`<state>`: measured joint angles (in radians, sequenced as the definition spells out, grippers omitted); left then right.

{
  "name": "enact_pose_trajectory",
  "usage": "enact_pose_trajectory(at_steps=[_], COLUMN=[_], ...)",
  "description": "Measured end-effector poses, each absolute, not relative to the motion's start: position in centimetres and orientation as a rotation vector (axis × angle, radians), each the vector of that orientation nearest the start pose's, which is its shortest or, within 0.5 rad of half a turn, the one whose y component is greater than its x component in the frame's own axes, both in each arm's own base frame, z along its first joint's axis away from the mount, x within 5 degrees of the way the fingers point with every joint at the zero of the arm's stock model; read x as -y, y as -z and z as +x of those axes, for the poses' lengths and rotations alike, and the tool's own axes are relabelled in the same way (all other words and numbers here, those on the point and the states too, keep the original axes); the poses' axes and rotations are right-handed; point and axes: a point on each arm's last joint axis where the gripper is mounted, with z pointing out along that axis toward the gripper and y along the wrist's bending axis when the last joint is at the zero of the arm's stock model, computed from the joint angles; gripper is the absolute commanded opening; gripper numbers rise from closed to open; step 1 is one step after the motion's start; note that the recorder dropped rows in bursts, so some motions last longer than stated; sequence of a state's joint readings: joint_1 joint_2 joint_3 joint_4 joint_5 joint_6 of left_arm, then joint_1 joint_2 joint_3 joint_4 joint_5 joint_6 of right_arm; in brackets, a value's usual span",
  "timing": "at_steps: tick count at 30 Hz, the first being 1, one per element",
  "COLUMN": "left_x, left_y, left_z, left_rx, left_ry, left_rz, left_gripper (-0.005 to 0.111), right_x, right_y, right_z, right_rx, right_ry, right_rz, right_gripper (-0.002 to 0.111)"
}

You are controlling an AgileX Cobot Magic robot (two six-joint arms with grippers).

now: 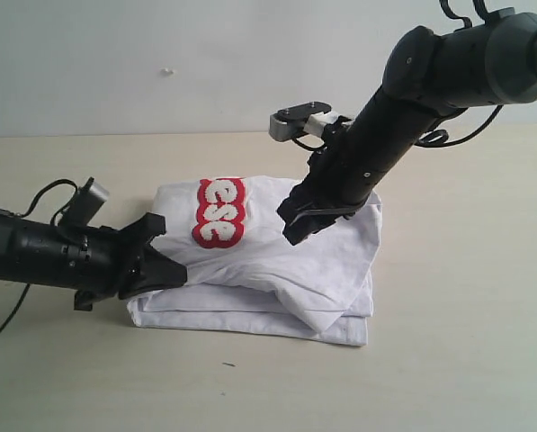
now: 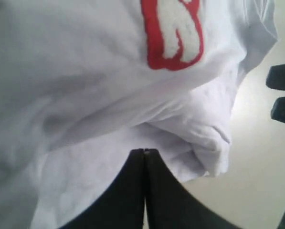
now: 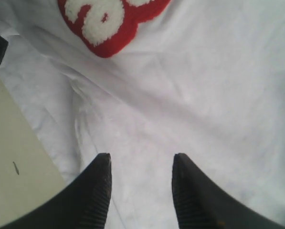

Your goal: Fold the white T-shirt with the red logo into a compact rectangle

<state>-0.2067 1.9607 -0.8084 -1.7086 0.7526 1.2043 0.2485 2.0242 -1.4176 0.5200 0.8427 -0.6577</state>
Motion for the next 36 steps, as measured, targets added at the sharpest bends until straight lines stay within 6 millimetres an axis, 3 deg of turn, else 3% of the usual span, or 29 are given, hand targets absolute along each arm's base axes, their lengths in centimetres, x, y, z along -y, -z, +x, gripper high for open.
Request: enact_pose_trajectory(at_steps=[6,13,19,23,25,26,28,30,34,36], left_x=[11.5,10.7,13.4,16.0,17.8,18.5,18.7,18.8,19.1,18.9], left_y=[-12.4,-13.5,-15.0,-16.5,-16.1,-14.9,-12.7,-11.8,-11.4,-11.7], left_z=[30.2,31.0,32.3,33.3,33.9,34.0,34.1,34.0,32.8,31.6], left_rx=[-2.603,-2.544,-2.443,-2.324,-2.283,-2.293,-2.334,-2.343,-2.346,-2.369], left_ry=[0.939,0.684,0.519,0.381,0.305,0.289,0.268,0.256,0.332,0.364], left_rz=[0.086,0.184,0.340,0.498,0.594,0.650,0.702,0.761,0.923,1.016], left_gripper=[0.000,0.000,0.000,0.000,0.000,0.000,0.000,0.000,0.000,0.000], right_x=[-13.4,-14.0,-15.3,-15.2,-15.2,-15.1,-15.0,-14.9,-14.6,-14.5], right_y=[-17.3,-17.3,-17.3,-17.2,-17.2,-17.2,-17.2,-17.1,-16.6,-15.3], right_z=[38.8,38.5,38.1,38.2,38.2,38.2,38.2,38.2,38.4,38.7], right_rx=[-2.698,-2.693,-2.671,-2.665,-2.666,-2.668,-2.668,-2.667,-2.675,-2.697], right_ry=[-0.541,-0.542,-0.540,-0.506,-0.489,-0.485,-0.466,-0.445,-0.387,-0.360], right_rz=[-0.837,-0.865,-0.923,-0.940,-0.946,-0.946,-0.962,-0.979,-0.998,-1.000], right_gripper=[0.042,0.042,0.042,0.042,0.042,0.042,0.042,0.042,0.042,0.042])
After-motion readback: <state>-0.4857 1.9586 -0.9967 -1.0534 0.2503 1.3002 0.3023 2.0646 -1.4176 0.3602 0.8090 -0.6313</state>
